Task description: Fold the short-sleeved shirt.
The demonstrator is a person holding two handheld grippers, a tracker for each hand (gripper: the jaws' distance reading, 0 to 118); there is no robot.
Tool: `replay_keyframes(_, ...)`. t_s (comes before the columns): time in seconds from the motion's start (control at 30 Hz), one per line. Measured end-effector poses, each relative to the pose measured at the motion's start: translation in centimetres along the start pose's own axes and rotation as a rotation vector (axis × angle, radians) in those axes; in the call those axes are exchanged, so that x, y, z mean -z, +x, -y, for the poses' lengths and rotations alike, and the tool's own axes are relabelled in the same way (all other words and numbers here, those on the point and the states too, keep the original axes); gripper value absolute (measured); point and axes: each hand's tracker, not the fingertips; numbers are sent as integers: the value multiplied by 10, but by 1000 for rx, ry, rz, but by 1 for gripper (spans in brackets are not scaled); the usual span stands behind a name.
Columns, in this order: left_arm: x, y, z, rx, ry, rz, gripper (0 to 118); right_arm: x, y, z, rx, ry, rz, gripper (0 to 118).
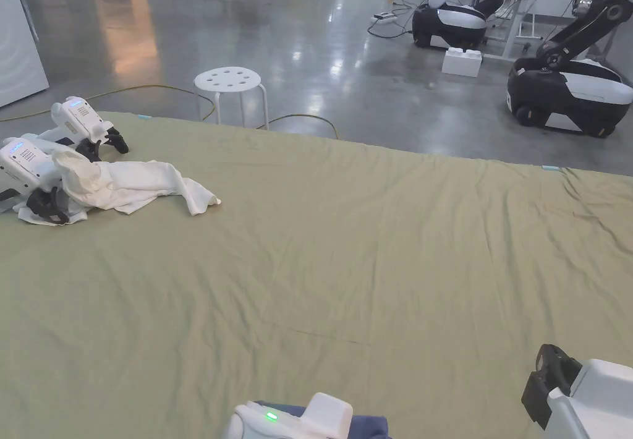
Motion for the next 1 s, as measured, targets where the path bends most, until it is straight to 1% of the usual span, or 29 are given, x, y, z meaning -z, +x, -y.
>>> replay_keyframes(0.03, 6, 1, 1, -11, -4, 0, 11, 0, 1, 0, 2, -1, 2, 0)
replay_keyframes(0.1, 8, 0, 2, -35, -11, 17, 24, 0, 1, 0, 3, -4, 4, 0)
replay_keyframes(0.2, -7, -4, 0, -84, 9, 80, 61, -1, 2, 1, 4, -8, 4, 0)
replay_keyframes(0.23, -15, -5, -1, -86, 26, 86, 69, -1, 3, 1, 2, -9, 5, 0)
replay_keyframes(0.3, -32, -10, -4, -97, 70, 102, 70, -2, 4, 2, 1, -11, 5, 0)
replay_keyframes(0.37, -46, -20, -7, -128, 117, 123, 66, -2, 5, 3, 3, -13, 7, 0)
replay_keyframes(0.4, -48, -25, -7, -147, 129, 126, 57, -2, 6, 4, 4, -14, 8, 0)
replay_keyframes(0.43, -46, -32, -6, -153, 130, 125, 32, -2, 6, 4, 5, -16, 8, 0)
replay_keyframes(0.47, -43, -36, -6, -162, 124, 114, 11, -2, 6, 4, 7, -15, 9, 0)
replay_keyframes(0.5, -34, -39, -5, -175, 102, 98, 2, -2, 6, 5, 8, -16, 10, 0)
replay_keyframes(0.53, -24, -42, -1, -188, 68, 68, 2, -2, 6, 5, 10, -17, 9, 0)
replay_keyframes(0.57, -14, -43, 2, -196, 60, 97, 2, -2, 6, 5, 12, -20, 7, 0)
replay_keyframes(0.67, 18, -41, 16, -255, -51, 224, 2, -2, 5, 7, 13, -26, 5, 0)
replay_keyframes(0.73, 33, -36, 23, -238, -31, 261, 2, -2, 4, 8, 13, -30, 4, 0)
replay_keyframes(0.87, 56, -33, 33, -253, -35, 239, 2, -4, 4, 9, 7, -34, 4, 0)
replay_keyframes(1.0, 53, -37, 32, -282, -13, 247, 2, -6, 5, 8, 5, -31, 4, 0)
